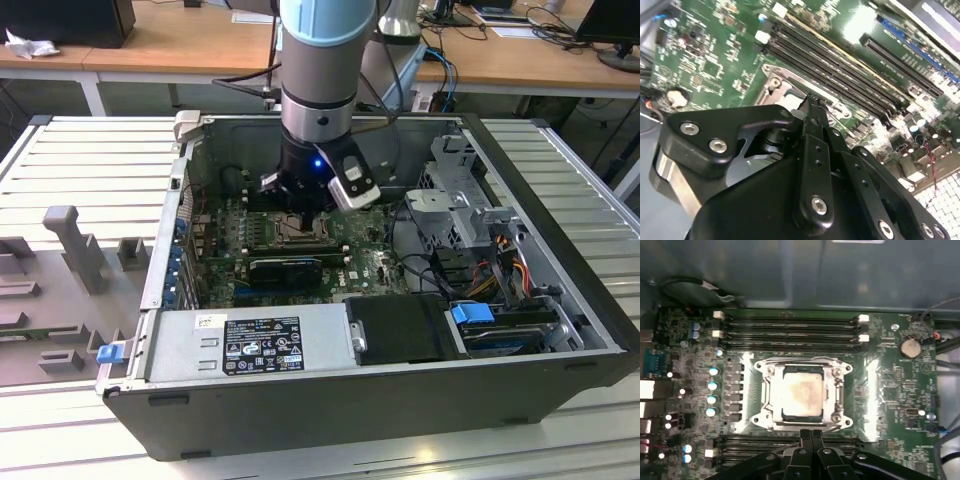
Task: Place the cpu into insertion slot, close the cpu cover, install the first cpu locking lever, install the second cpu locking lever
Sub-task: 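Install the second cpu locking lever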
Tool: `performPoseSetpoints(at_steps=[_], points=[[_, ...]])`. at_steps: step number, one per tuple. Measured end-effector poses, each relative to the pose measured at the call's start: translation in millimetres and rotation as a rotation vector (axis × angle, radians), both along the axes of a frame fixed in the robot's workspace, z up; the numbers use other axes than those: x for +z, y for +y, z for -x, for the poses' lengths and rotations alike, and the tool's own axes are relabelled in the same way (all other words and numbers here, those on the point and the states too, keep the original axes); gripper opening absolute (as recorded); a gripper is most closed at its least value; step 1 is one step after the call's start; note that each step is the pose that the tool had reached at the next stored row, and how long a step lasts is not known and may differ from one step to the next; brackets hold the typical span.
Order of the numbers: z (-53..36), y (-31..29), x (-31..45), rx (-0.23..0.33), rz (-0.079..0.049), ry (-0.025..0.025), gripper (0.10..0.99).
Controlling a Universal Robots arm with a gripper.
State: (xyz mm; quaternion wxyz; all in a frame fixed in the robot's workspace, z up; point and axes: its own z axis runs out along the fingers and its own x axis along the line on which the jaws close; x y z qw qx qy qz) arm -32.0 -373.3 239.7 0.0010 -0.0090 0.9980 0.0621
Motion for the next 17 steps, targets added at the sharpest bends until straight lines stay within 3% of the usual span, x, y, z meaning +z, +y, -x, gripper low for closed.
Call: performPoseSetpoints(at_steps=[1,17], points=[[3.0,-0.1,-1.7,0.000,0.000,0.0011,0.106],[5.9,-0.6,-9.3,0.000,-0.015,0.0019,0.106]])
